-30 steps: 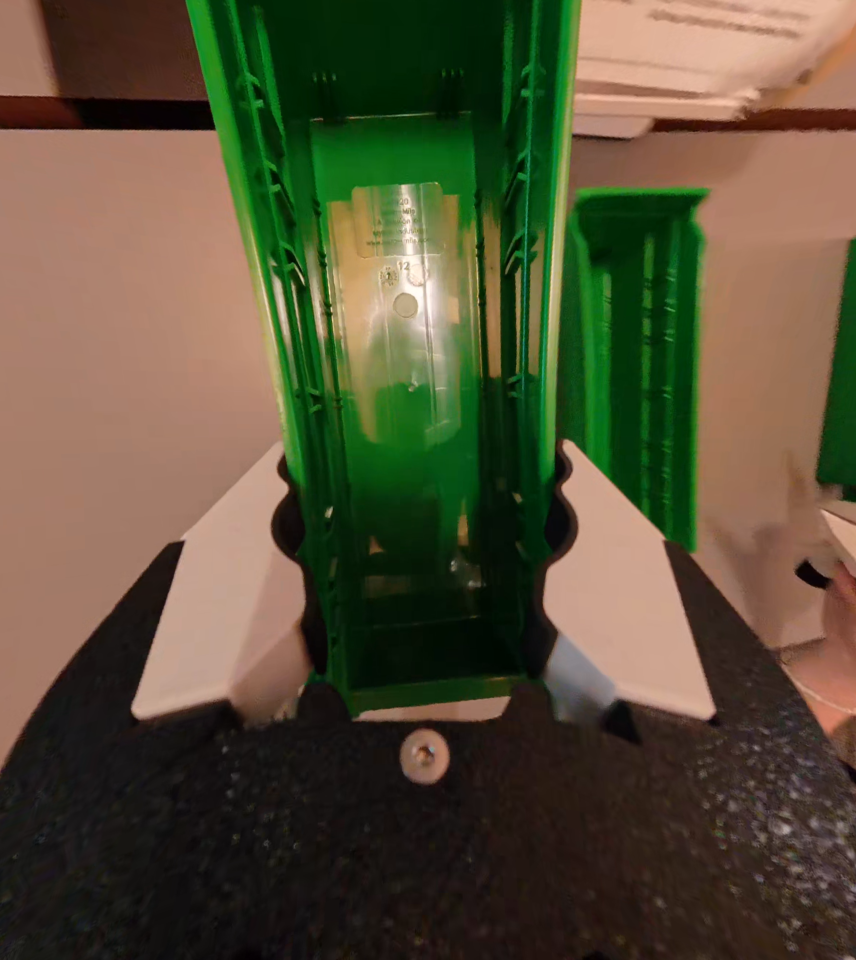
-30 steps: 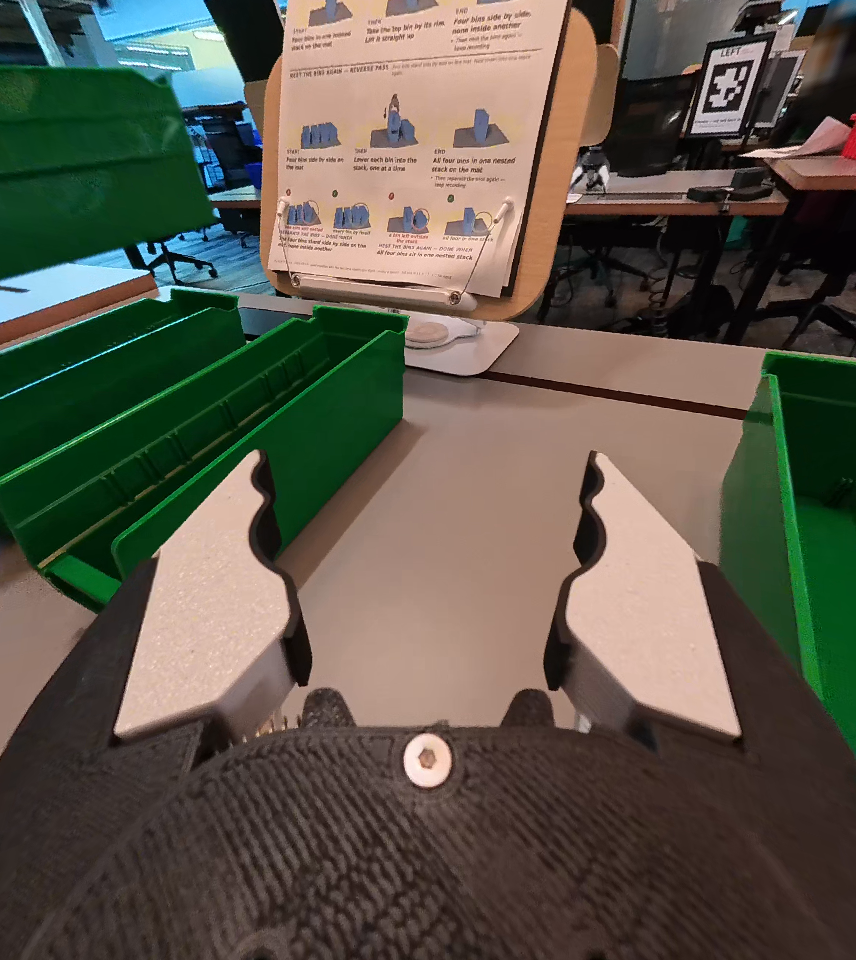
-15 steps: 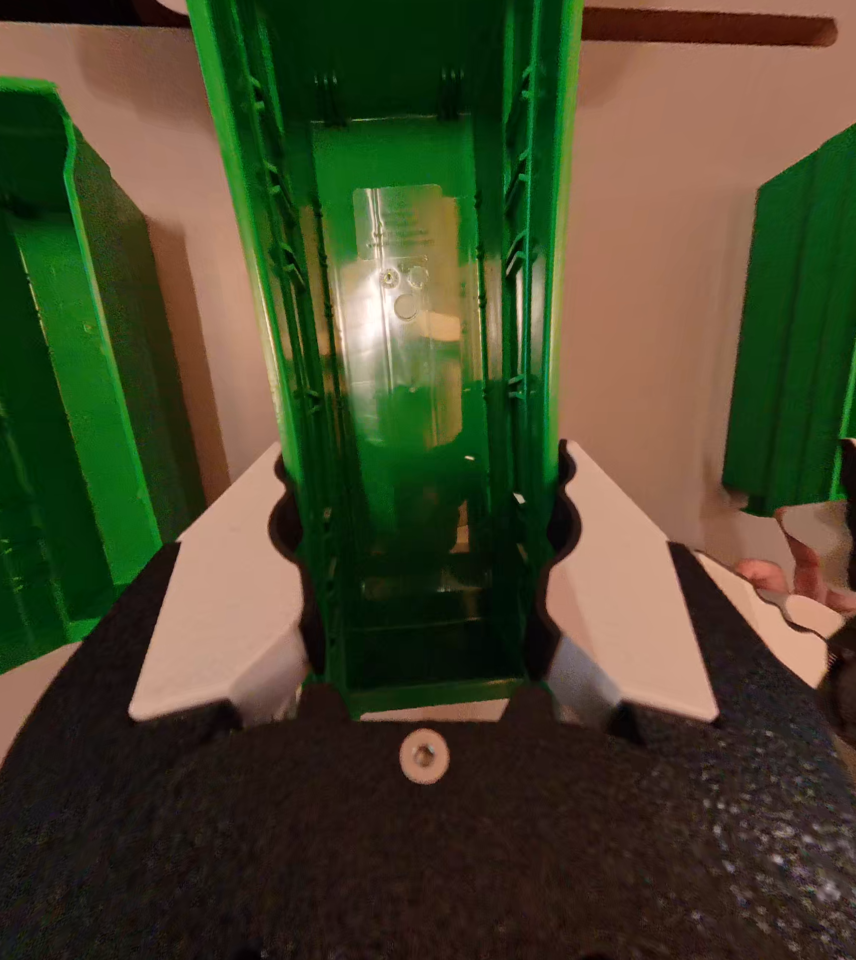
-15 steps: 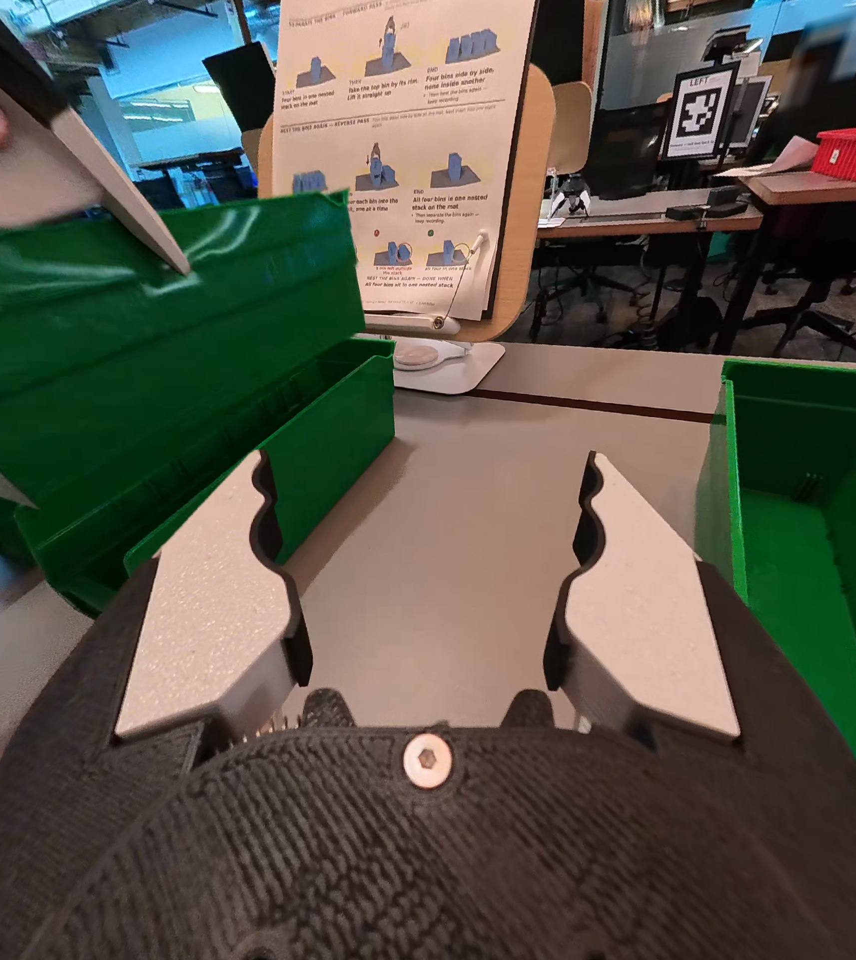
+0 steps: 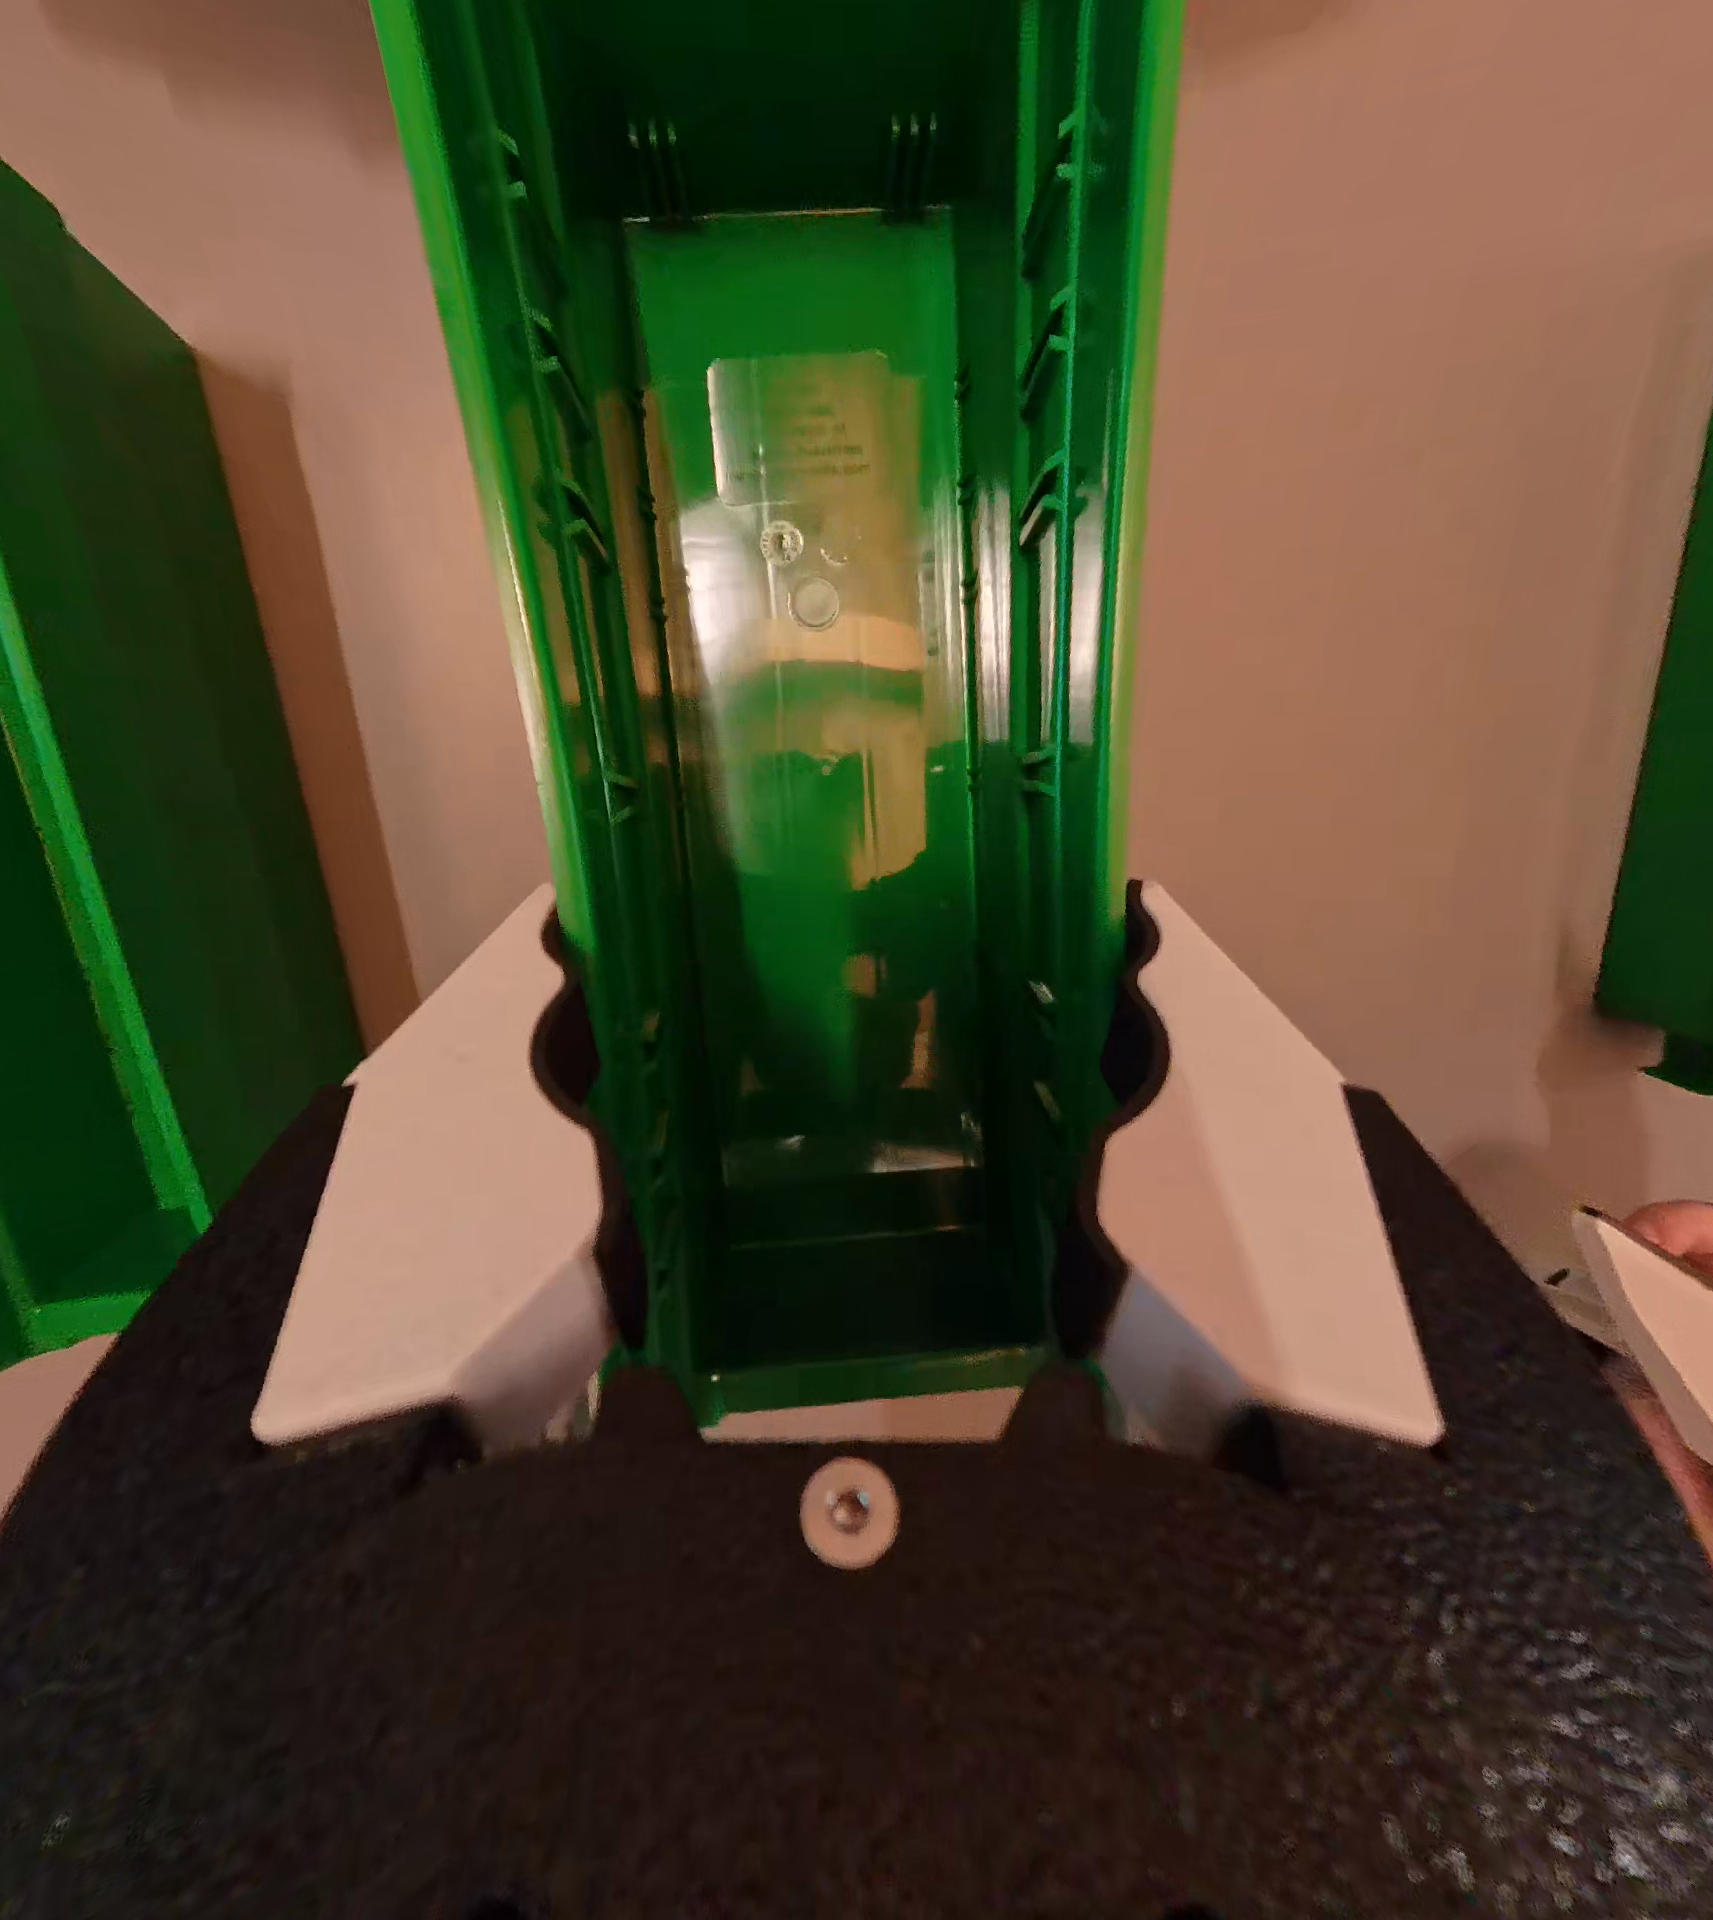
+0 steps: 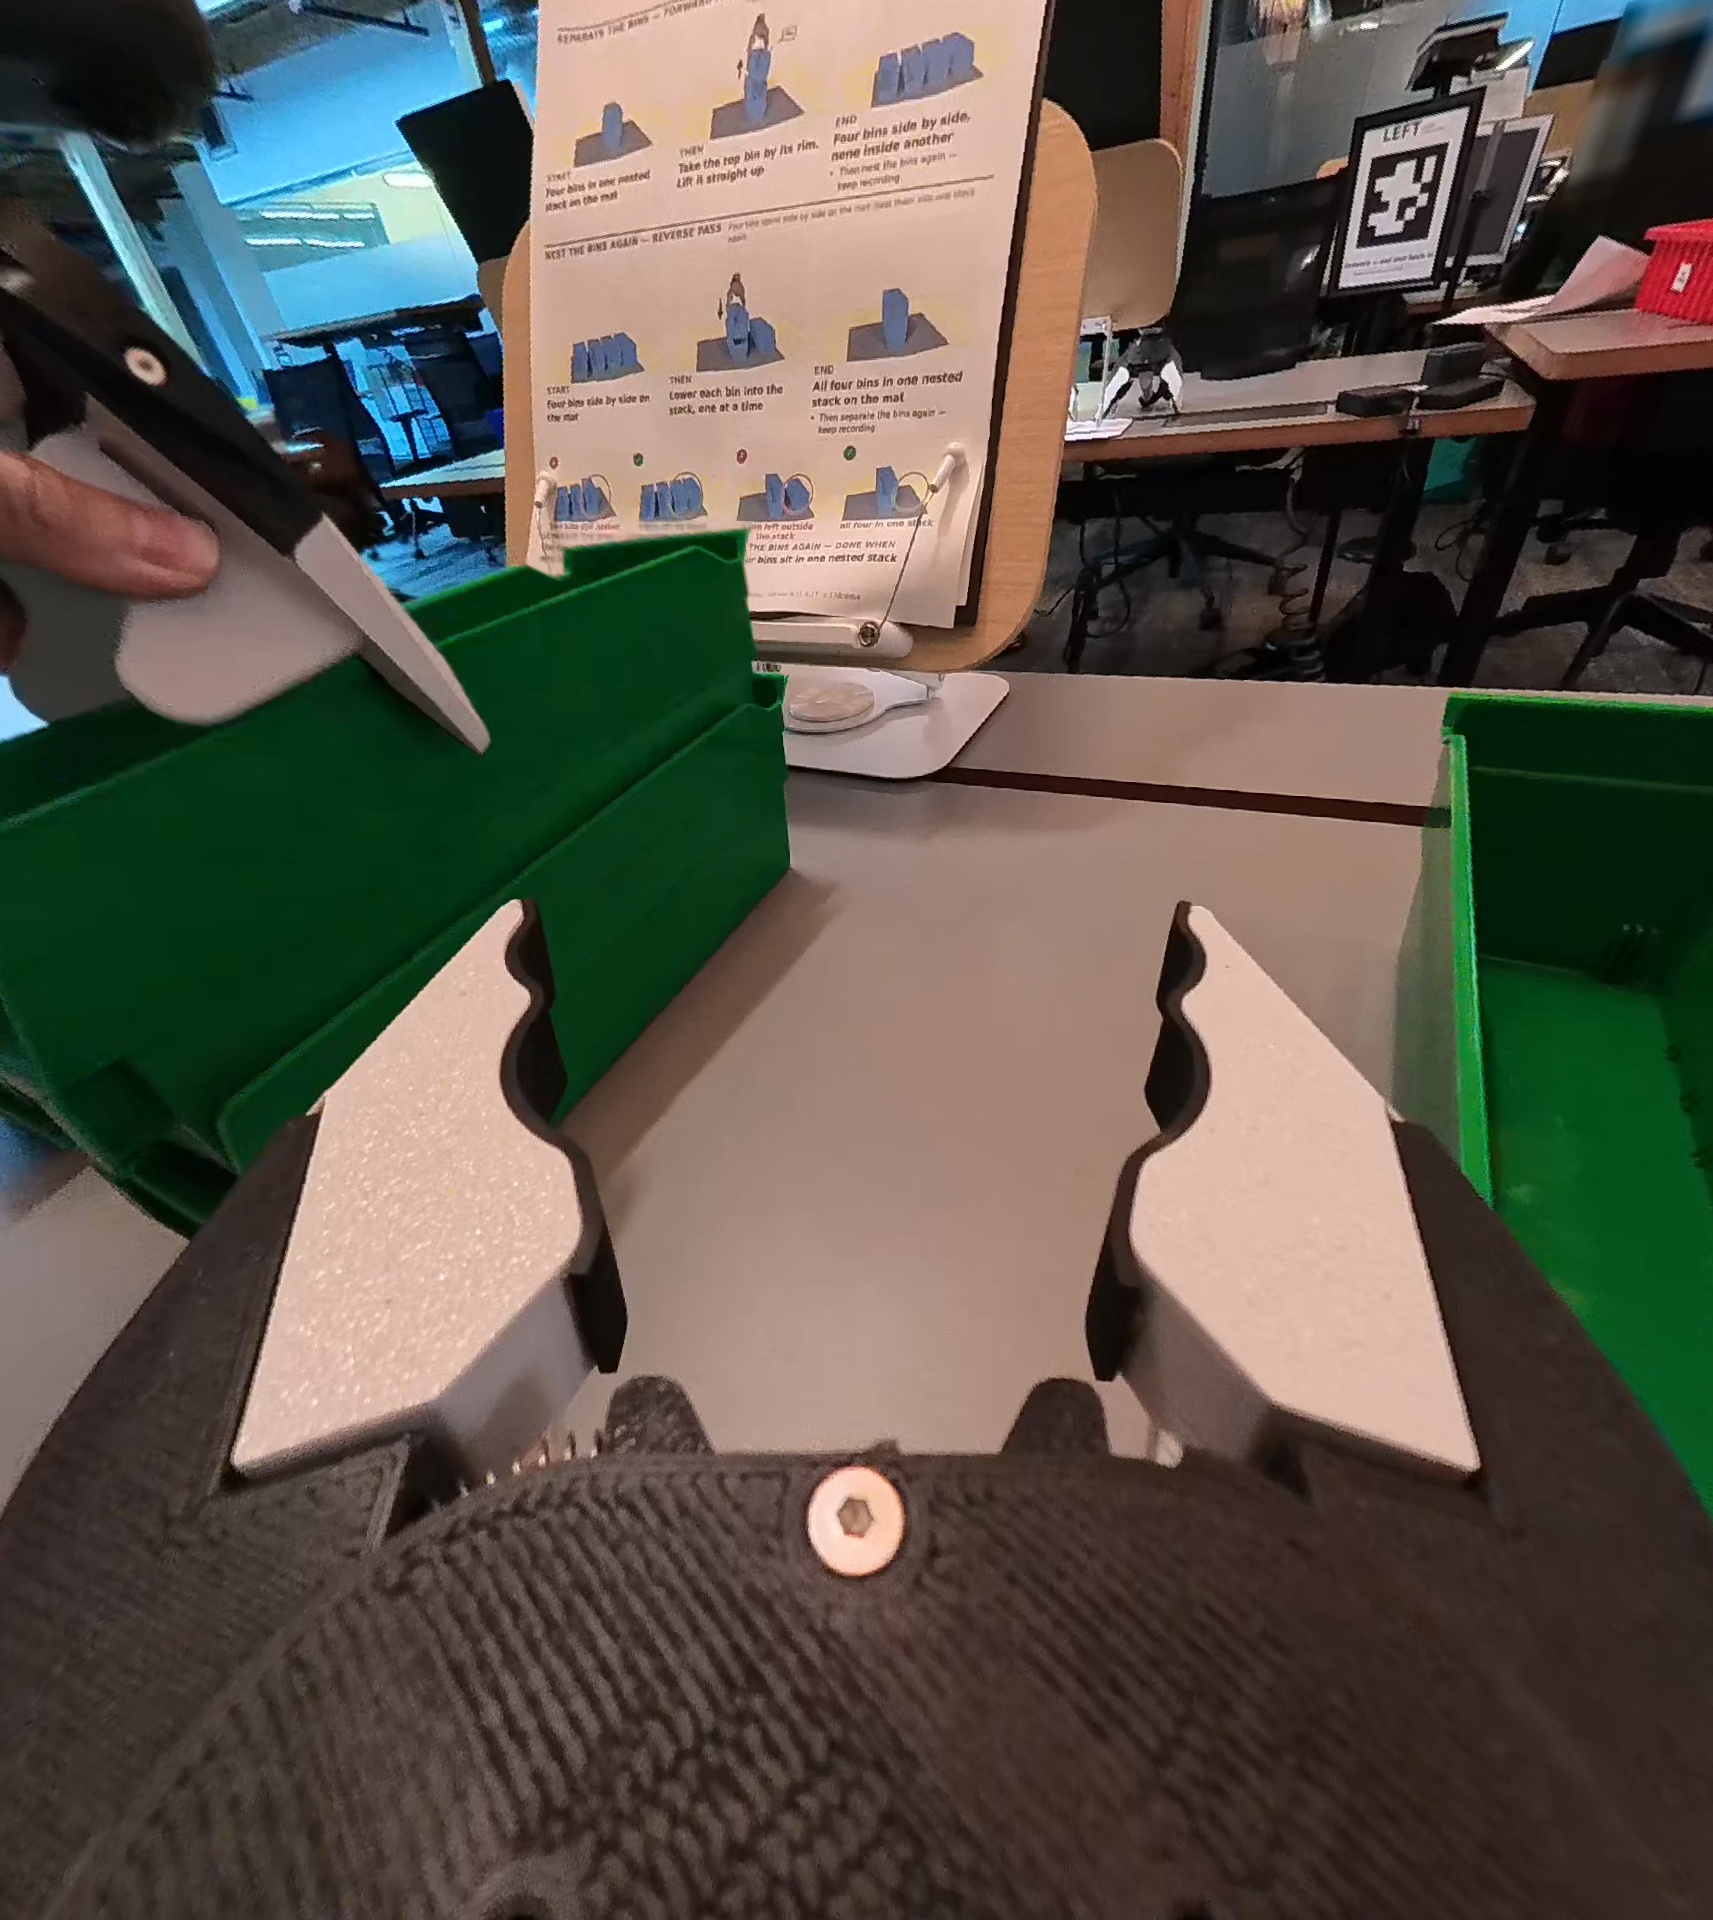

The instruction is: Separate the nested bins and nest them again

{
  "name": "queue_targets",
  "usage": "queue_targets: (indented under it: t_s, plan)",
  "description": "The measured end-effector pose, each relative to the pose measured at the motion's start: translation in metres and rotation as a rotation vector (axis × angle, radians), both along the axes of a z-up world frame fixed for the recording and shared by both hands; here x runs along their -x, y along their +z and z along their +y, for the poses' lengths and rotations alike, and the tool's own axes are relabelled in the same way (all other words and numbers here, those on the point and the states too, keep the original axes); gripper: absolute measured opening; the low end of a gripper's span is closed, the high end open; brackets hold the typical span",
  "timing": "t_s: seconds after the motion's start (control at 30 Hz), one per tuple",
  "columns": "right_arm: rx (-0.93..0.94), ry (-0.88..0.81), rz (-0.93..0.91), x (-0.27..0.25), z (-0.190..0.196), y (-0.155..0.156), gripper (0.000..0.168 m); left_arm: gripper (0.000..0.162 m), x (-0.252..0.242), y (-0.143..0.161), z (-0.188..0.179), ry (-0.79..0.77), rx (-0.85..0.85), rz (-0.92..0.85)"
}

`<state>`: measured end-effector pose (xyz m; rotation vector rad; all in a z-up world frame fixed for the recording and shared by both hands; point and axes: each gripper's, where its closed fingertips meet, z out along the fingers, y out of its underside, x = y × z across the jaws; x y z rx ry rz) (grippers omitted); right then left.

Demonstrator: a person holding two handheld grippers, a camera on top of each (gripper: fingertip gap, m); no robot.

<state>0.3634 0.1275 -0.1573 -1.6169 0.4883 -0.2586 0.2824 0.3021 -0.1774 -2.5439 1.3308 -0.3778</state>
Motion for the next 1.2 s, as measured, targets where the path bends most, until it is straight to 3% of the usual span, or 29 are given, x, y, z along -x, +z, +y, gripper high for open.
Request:
queue_targets:
  t_s: [0.23,1.0,1.2]
  plan:
    - [0.012,-0.002,0.002,-0.001,0.002,-0.004,0.115,0.102,0.0,-0.019,-0.001,-0.014,-0.035,0.013]
    - [0.061,0.016,0.003,0.003,0.011,-0.018,0.114,0.099,-0.007,-0.014,0.001,-0.033,-0.123,-0.166]
    - [0.075,0.025,0.01,0.004,0.014,-0.023,0.113,0.103,-0.005,-0.019,0.0,-0.052,-0.116,-0.131]
